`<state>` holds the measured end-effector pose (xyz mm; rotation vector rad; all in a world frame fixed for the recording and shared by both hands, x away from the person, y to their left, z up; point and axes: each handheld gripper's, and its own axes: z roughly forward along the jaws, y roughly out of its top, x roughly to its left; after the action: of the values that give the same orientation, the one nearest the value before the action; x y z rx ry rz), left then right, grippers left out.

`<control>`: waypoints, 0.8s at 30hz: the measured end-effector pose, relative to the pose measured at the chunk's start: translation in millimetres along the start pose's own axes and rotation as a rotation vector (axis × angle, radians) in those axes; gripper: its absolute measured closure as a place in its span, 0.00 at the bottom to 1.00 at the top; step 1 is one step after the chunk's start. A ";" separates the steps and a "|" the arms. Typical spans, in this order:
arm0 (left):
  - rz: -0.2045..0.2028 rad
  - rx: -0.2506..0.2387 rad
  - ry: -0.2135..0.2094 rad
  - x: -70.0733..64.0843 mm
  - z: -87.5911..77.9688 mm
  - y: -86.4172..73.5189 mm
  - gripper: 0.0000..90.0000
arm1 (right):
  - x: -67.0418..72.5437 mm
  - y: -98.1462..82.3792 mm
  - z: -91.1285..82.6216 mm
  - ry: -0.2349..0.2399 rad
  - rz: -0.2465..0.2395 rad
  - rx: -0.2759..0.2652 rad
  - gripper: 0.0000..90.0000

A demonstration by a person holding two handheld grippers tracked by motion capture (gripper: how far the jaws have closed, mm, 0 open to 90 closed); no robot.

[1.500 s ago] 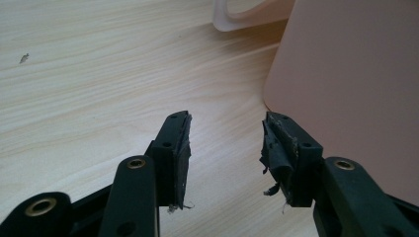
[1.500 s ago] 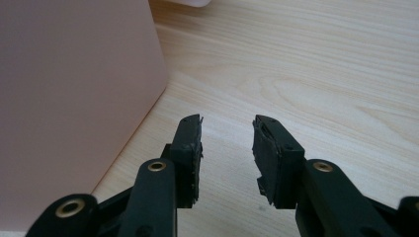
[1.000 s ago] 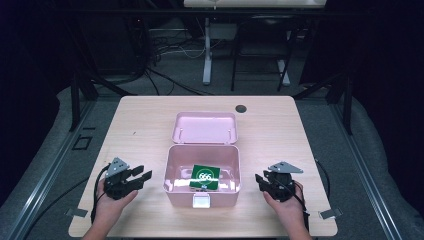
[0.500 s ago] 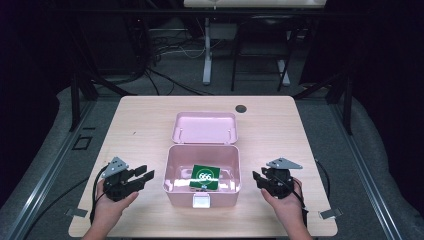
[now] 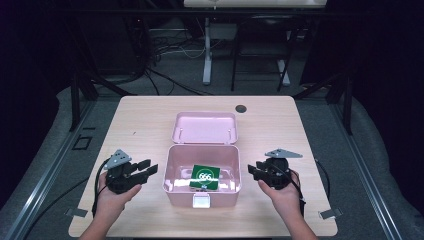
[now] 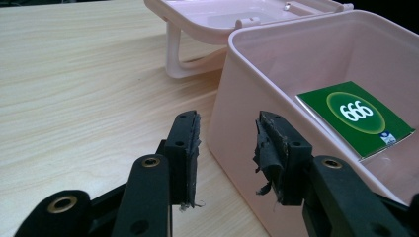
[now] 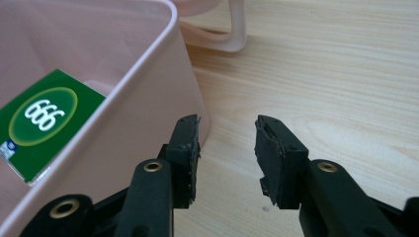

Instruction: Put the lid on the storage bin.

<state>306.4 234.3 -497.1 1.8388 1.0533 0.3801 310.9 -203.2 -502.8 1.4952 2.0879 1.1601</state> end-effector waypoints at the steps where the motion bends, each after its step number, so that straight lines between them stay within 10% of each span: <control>1: -0.003 0.006 -0.002 -0.3 0.2 1.4 0.67 | -0.8 1.8 -0.6 0.005 0.003 0.000 0.68; 24: 0.036 0.034 -0.053 -21.7 8.8 22.8 0.70 | 3.9 55.2 11.0 0.007 -0.018 0.059 0.66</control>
<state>310.9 207.8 -478.4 1.8899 0.9971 0.3355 351.6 -188.4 -466.7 1.4974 2.1535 1.1083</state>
